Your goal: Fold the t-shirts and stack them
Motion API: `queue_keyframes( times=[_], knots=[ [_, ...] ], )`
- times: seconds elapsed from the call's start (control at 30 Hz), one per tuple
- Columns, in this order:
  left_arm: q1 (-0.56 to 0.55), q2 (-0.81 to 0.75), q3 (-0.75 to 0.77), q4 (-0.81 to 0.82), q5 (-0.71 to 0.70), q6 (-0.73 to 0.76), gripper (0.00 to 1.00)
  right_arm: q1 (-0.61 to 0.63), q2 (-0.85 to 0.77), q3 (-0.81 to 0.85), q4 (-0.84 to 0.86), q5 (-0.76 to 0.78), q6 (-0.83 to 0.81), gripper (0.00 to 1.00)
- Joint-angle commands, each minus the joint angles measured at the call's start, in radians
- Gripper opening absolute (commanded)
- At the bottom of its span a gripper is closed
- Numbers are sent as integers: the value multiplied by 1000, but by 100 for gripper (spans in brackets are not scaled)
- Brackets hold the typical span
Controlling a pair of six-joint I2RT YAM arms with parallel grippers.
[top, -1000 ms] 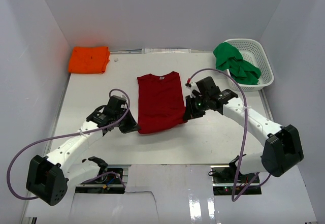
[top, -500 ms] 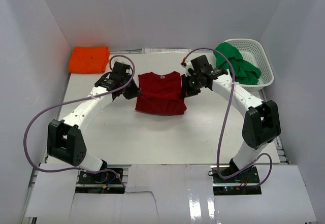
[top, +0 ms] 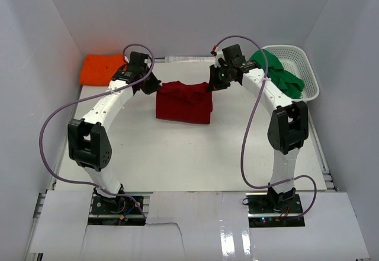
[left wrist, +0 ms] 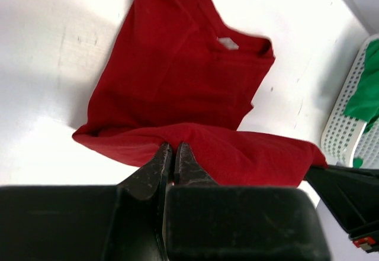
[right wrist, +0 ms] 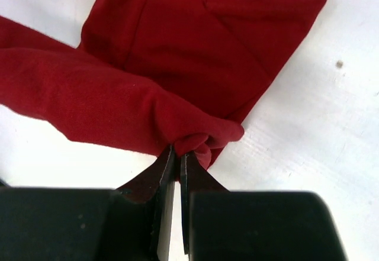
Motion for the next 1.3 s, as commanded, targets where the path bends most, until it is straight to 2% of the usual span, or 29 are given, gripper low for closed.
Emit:
queue_keyframes(
  times=[0.0,0.3,0.4,0.47,0.5,0.57,0.6,0.63,0.7,0.73,0.83,0.9,0.97,1.0,1.03,1.1,1.13,1.17,1.23,1.27],
  knots=[
    [23,52,94,5,-3,12,0,-15,46,93,-4,-23,-17,8],
    [49,317,294,-4,48,35,0,-41,227,259,22,-52,1,10],
    [62,420,427,-6,69,38,0,-58,275,273,70,-43,24,10],
    [71,477,496,-9,82,49,6,-73,287,259,114,-40,50,13],
    [75,508,533,-12,83,49,23,-83,303,258,156,-36,60,16],
    [95,583,628,-12,90,41,68,-92,317,255,194,-5,84,29],
    [101,603,656,-10,83,38,88,-95,324,252,240,9,89,30],
    [107,637,702,-1,76,35,97,-101,324,242,268,58,95,35],
    [127,655,729,48,83,30,98,-107,301,198,326,134,103,43],
    [134,657,736,63,82,32,98,-107,280,163,417,156,103,54],
    [152,616,731,79,25,55,98,-106,182,5,576,210,68,57],
    [152,521,629,138,-22,107,98,-103,119,-84,614,219,43,58],
    [152,411,478,186,-1,131,98,-103,100,-100,612,170,43,53],
    [151,380,429,230,66,145,98,-98,103,-95,596,147,44,49],
    [147,350,382,253,101,150,95,-98,111,-80,584,74,64,38],
    [147,291,254,322,225,155,92,-92,131,-64,564,-21,95,29],
    [147,281,219,355,279,147,83,-89,139,-57,567,-51,116,12],
    [147,275,188,384,327,142,76,-86,145,-54,575,-77,133,8],
    [147,283,128,473,451,115,64,-78,168,-51,610,-159,182,8],
    [149,296,121,506,494,101,49,-80,180,-40,622,-183,201,8]
  ],
)
